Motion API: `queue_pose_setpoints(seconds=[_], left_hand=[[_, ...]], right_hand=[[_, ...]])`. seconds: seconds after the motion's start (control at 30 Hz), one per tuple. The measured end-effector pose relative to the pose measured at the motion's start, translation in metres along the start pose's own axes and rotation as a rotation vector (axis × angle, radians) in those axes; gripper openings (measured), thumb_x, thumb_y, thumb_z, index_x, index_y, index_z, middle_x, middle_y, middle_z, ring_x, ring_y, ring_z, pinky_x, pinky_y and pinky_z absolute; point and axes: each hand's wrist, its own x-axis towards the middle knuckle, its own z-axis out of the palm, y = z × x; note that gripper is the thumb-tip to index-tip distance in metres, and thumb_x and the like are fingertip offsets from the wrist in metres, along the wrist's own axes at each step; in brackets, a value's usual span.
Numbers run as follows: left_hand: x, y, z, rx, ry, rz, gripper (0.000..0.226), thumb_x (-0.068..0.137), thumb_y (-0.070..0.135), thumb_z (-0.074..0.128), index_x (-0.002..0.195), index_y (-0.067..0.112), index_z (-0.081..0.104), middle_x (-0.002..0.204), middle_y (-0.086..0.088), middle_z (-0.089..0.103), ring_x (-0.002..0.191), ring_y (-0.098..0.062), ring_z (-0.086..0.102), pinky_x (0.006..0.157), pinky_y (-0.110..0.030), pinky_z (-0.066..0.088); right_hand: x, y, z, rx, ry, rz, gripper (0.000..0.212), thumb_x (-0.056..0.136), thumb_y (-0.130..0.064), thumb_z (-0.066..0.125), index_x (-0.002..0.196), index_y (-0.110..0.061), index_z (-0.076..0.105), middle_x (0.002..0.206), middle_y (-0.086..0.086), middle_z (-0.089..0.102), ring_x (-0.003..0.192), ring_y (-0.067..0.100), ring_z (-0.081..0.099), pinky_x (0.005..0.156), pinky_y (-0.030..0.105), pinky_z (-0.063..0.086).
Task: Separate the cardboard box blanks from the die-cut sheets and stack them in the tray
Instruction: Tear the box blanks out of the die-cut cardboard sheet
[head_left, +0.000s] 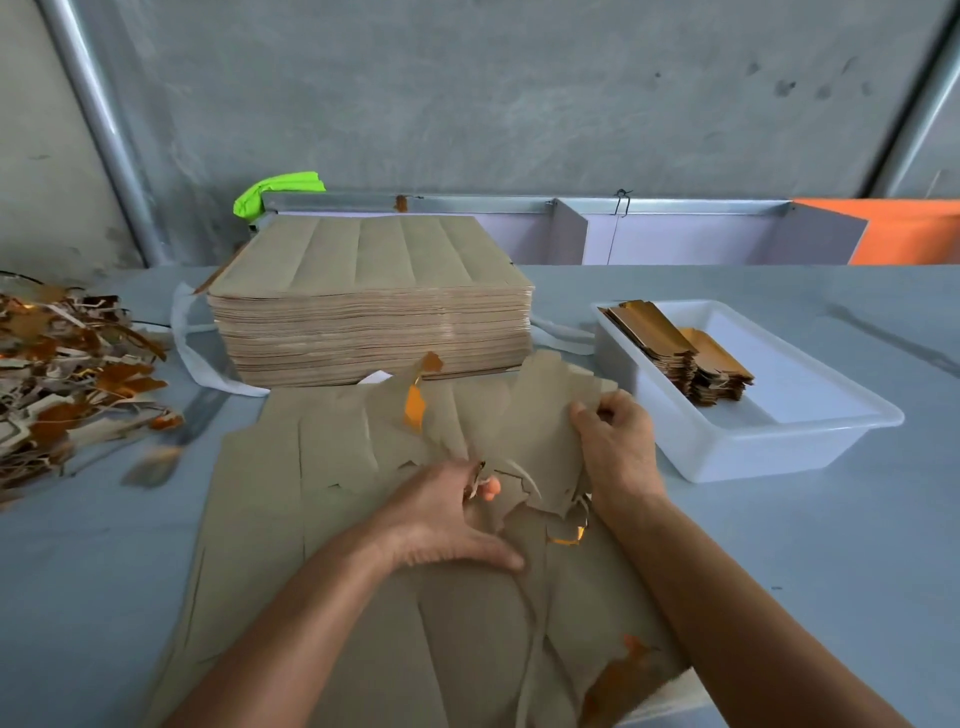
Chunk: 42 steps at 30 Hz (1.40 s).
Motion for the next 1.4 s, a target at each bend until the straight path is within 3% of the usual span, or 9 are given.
queue_pose_setpoints(seconds=[0.2,0.33,0.5,0.77,0.93,1.1,1.2,1.3,1.4], left_hand=[[-0.009,0.002,-0.006,-0.078,-0.162,0.011,0.016,0.067,0.015,0.083,0.072,0.020,0.069,0.050,0.013,0.046,0.049,-0.001,0.040,0.052,-0.018,0.033],[-0.011,-0.002,-0.015,0.061,-0.176,0.056,0.005,0.075,0.010,0.076,0.079,0.011,0.076,0.060,0.008,0.054,0.058,-0.001,0.045,0.057,-0.019,0.035],[-0.018,-0.010,-0.034,-0.012,0.067,0.166,0.013,0.076,0.008,0.076,0.067,0.016,0.072,0.064,0.006,0.050,0.064,-0.003,0.051,0.063,-0.023,0.039],[-0.004,-0.002,-0.061,-0.027,0.364,0.287,0.013,0.075,0.001,0.075,0.085,0.009,0.074,0.076,0.000,0.060,0.077,-0.020,0.058,0.072,-0.020,0.046],[-0.005,-0.005,-0.057,0.633,-0.053,0.066,0.045,0.082,0.014,0.068,0.123,0.030,0.061,0.135,0.005,0.043,0.124,-0.018,0.029,0.106,-0.029,0.029],[-0.029,0.016,-0.029,0.634,-0.269,0.094,0.072,0.071,-0.003,0.054,0.126,0.042,0.055,0.153,0.017,0.007,0.129,-0.001,-0.005,0.107,-0.025,0.005],[-0.040,0.026,-0.009,0.518,-0.357,0.125,0.037,0.085,0.046,0.062,0.119,0.031,0.060,0.146,0.010,0.036,0.137,-0.014,0.025,0.109,-0.034,0.022],[-0.047,0.026,0.013,0.585,-0.361,0.007,0.087,0.067,0.066,0.069,0.137,0.025,0.035,0.144,0.005,0.035,0.128,-0.017,0.038,0.099,-0.033,0.039],[-0.046,0.021,0.020,0.540,-0.313,-0.082,0.094,0.065,0.054,0.078,0.137,0.015,0.031,0.137,-0.002,0.040,0.124,-0.019,0.043,0.098,-0.032,0.041]], right_hand=[[0.001,0.003,0.001,0.088,0.178,0.019,0.017,0.092,-0.015,0.050,0.076,-0.019,0.047,0.086,0.009,0.058,0.084,0.031,0.058,0.081,0.047,0.053],[0.017,-0.012,-0.025,0.103,0.375,-0.114,0.006,0.092,-0.010,0.044,0.086,-0.011,0.044,0.072,-0.004,0.044,0.069,0.018,0.043,0.057,0.028,0.040],[0.015,-0.012,-0.055,-0.254,-0.017,-0.276,0.040,0.089,-0.003,0.038,0.123,-0.019,0.053,0.108,0.009,0.055,0.091,0.028,0.052,0.067,0.028,0.043],[-0.014,-0.014,-0.036,-0.749,-0.409,-0.281,0.032,0.094,-0.002,0.043,0.101,-0.009,0.073,0.098,0.003,0.056,0.087,0.017,0.052,0.074,0.021,0.041],[-0.019,-0.024,-0.039,-0.608,-0.326,-0.234,0.027,0.093,-0.004,0.046,0.095,-0.009,0.073,0.100,0.009,0.058,0.089,0.027,0.057,0.080,0.037,0.053],[-0.024,-0.012,-0.045,-0.540,-0.292,-0.170,0.027,0.091,-0.002,0.046,0.092,-0.008,0.072,0.095,0.003,0.056,0.090,0.024,0.055,0.084,0.040,0.052],[-0.027,-0.006,-0.049,-0.523,-0.271,-0.143,0.026,0.092,-0.002,0.047,0.093,-0.009,0.072,0.099,0.005,0.056,0.092,0.025,0.055,0.084,0.041,0.052],[-0.031,-0.005,-0.053,-0.527,-0.275,-0.161,0.025,0.094,-0.003,0.046,0.096,-0.009,0.070,0.105,0.007,0.055,0.095,0.027,0.056,0.080,0.039,0.053],[-0.034,-0.006,-0.056,-0.571,-0.283,-0.208,0.028,0.096,-0.003,0.043,0.101,-0.008,0.069,0.107,0.007,0.053,0.095,0.027,0.055,0.076,0.036,0.051]])
